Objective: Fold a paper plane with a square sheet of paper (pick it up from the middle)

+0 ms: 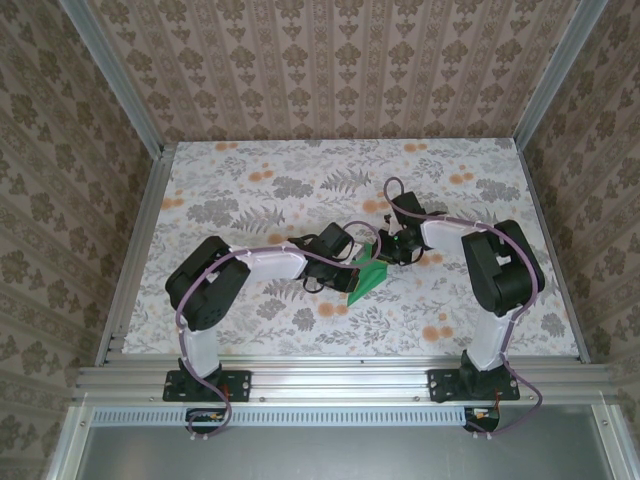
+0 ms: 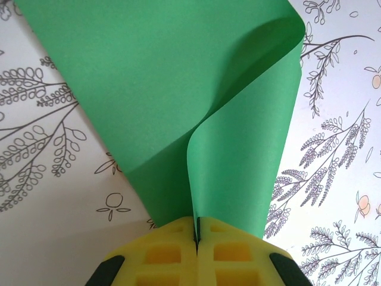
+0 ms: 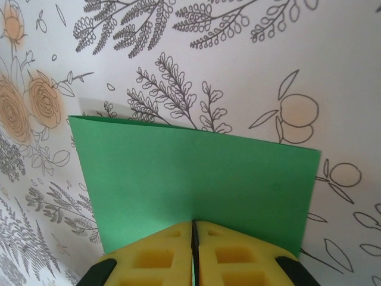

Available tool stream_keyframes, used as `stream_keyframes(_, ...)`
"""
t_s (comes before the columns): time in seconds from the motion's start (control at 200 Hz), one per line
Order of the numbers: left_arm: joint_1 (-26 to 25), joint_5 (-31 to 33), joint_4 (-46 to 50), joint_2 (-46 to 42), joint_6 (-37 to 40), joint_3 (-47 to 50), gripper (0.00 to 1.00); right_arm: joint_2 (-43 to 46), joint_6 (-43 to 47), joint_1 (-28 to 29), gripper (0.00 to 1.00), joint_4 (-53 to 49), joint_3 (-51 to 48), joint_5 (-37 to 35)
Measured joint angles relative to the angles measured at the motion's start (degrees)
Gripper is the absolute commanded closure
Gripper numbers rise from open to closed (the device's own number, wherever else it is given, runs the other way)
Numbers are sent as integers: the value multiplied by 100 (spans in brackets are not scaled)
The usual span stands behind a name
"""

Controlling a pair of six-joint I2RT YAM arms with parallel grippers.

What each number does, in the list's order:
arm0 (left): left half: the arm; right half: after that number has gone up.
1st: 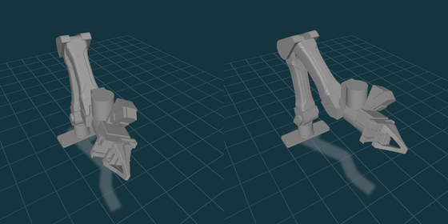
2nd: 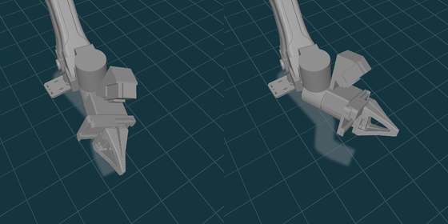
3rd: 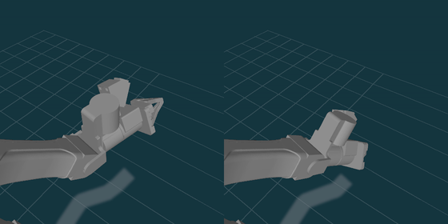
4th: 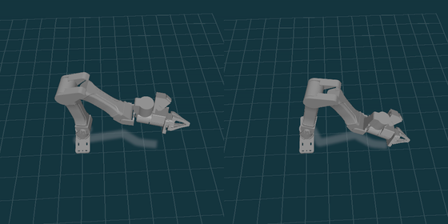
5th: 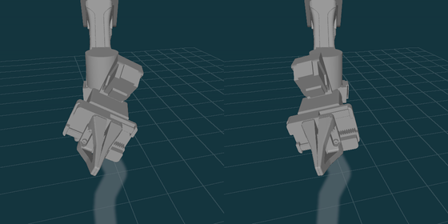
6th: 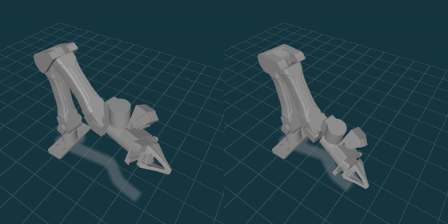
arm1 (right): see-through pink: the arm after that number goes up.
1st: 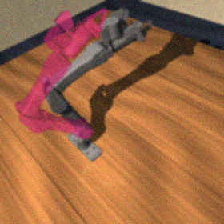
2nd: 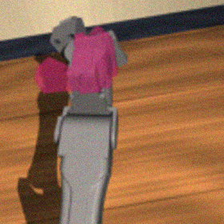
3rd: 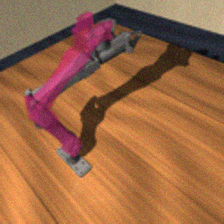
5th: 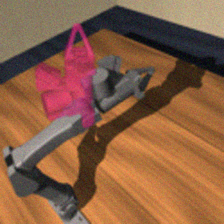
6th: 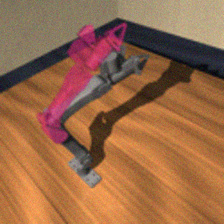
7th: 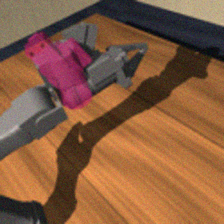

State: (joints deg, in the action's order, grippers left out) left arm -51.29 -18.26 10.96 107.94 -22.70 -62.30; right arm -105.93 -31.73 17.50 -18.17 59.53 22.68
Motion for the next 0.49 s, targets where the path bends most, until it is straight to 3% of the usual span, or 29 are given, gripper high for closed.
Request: stream_keyframes(0.495, 0, -22, 17, 24, 26, -13, 99, -33, 225, 0, 89, -90, 59, 20)
